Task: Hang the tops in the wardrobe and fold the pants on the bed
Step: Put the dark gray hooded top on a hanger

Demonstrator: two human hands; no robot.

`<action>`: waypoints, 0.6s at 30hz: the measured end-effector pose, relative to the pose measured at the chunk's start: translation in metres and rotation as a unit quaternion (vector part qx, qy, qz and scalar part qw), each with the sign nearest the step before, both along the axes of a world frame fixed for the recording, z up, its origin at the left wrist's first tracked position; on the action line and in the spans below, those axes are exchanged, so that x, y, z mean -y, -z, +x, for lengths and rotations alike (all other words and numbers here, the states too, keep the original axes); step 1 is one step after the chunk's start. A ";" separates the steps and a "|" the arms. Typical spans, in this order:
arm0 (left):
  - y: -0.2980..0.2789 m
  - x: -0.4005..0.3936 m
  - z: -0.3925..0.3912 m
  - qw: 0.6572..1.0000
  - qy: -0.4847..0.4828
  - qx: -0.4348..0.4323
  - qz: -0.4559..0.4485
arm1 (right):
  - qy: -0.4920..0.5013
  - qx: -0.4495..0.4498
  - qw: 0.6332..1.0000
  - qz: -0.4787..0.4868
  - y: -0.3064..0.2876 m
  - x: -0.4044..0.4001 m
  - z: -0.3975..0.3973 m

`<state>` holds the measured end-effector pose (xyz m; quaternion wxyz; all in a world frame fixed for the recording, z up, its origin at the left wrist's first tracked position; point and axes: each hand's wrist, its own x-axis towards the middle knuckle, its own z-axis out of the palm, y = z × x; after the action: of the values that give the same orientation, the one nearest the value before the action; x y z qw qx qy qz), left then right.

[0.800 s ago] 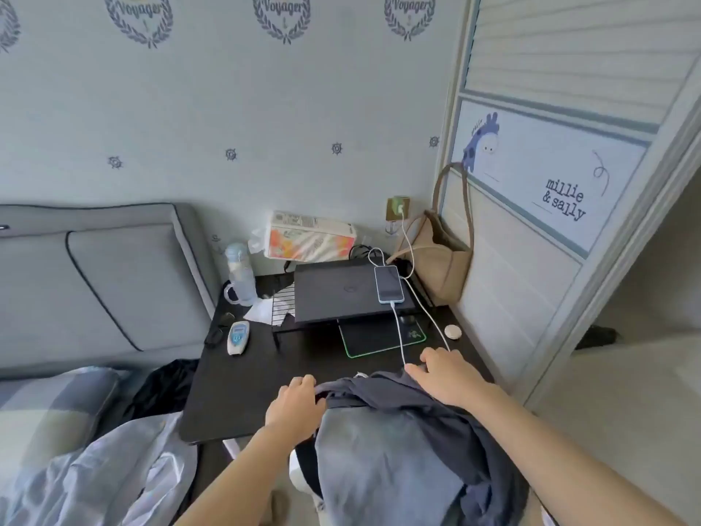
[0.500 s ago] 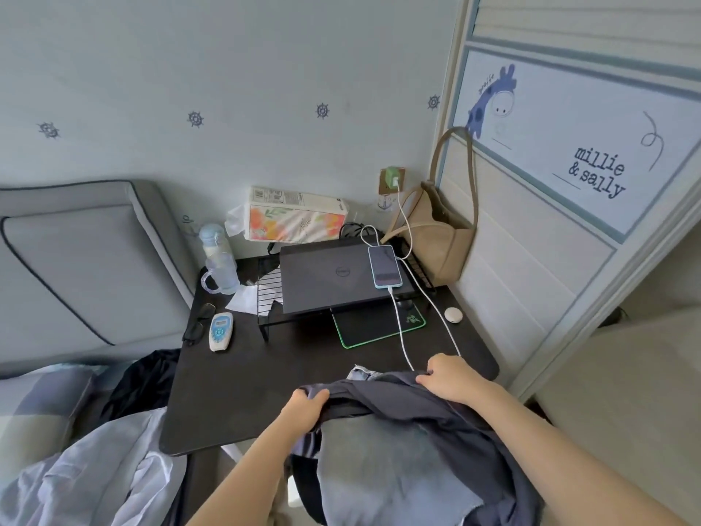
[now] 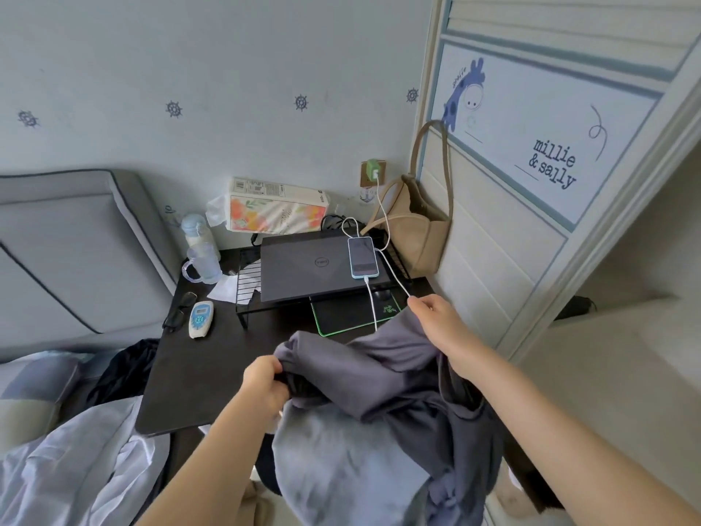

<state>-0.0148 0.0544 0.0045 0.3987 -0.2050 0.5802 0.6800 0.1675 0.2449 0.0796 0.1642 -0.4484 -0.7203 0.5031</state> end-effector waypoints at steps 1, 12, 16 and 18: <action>-0.010 0.005 0.007 1.000 -0.006 0.012 0.022 | 0.006 -0.019 1.000 -0.014 -0.006 -0.002 0.010; -0.058 0.057 0.100 0.981 0.190 -0.021 0.021 | -0.178 0.167 0.969 -0.029 -0.016 -0.011 0.136; -0.073 0.065 0.114 0.982 0.127 -0.123 0.061 | -0.289 0.312 0.905 -0.001 -0.013 0.001 0.148; -0.090 0.068 0.119 0.972 0.134 -0.154 0.119 | -0.292 0.314 0.903 0.031 -0.017 0.010 0.145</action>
<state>0.1047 -0.0131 0.0946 0.4137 0.0309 0.5721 0.7076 0.3123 0.2345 0.0961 -0.2110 -0.3471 -0.8483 0.3396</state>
